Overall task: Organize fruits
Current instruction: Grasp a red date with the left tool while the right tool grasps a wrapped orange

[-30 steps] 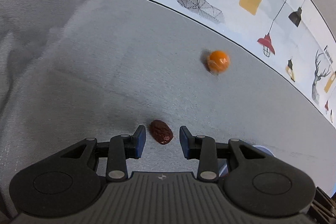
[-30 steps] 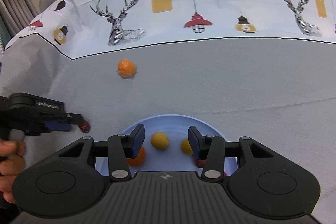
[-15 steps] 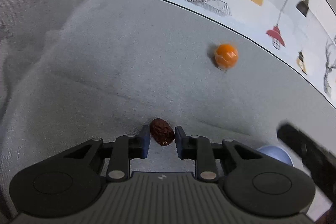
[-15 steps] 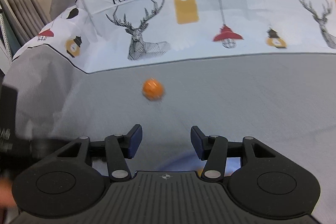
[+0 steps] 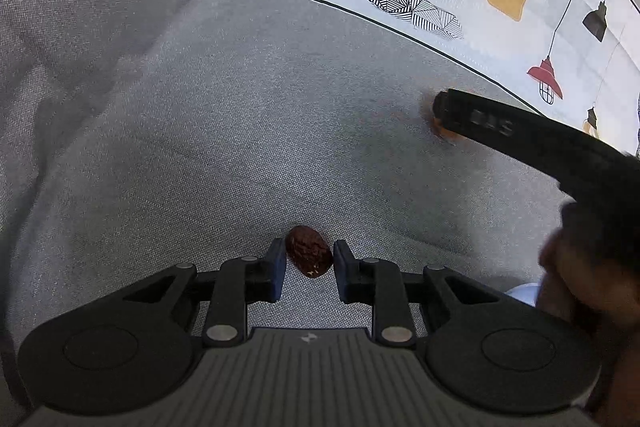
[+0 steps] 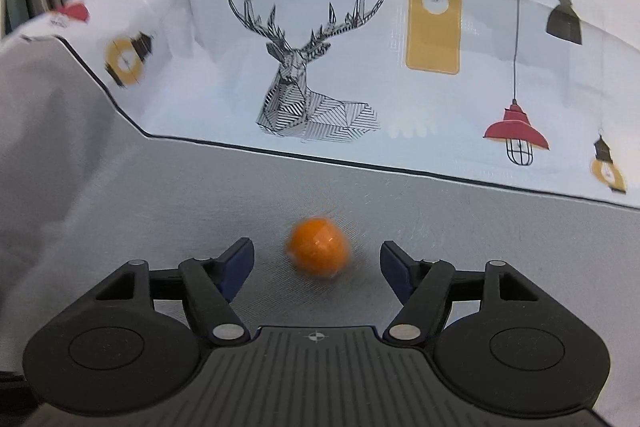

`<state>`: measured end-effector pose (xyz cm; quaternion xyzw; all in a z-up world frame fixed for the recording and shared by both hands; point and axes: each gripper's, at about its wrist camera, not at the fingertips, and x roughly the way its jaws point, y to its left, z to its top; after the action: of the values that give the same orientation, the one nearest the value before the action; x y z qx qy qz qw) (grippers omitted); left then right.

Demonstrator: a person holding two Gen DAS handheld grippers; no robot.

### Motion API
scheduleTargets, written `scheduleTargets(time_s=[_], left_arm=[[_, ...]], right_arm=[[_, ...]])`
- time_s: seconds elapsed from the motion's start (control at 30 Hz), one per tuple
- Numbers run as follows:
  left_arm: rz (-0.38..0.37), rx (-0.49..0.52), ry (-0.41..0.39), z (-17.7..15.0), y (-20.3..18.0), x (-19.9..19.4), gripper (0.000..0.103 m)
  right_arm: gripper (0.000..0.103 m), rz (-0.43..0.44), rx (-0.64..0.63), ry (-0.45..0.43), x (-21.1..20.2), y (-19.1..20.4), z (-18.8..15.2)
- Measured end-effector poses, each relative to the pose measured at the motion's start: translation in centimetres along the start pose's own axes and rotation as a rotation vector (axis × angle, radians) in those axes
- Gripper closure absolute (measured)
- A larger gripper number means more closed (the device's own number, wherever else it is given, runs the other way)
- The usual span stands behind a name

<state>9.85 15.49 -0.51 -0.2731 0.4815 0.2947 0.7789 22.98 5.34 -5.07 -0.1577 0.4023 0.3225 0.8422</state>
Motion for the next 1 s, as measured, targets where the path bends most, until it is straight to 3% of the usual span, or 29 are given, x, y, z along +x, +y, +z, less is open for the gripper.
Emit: scheduleTargets(time_s=[0.3,0.4,0.47,0.7,1.0], left_arm=[[0.001,-0.008,0.001,0.0,0.0,0.0,0.075],[-0.005,-0.02,0.001,0.0,0.0,0.1,0.075],[-0.007,-0.026,0.0,0.1,0.2,0.0,0.075],[0.019,-0.037,-0.033,0.2,0.6,-0.5,0.075],[0.065,-0.072,-0.061,0.7,1.4,-0.9,0.076]], right_arm=[[0.033,0.071,-0.026,0.055,3.4,0.3,0.5],[0.047,0.047,-0.082,0.051,3.6,1.1,0.4],[0.063,0.016,-0.111,0.053,3.7,1.2,0.3],[0.064,0.043,-0.114,0.023,1.9,1.5,0.9],[0.064,0.159,-0.089,0.054,0.9,2.1,1.7]])
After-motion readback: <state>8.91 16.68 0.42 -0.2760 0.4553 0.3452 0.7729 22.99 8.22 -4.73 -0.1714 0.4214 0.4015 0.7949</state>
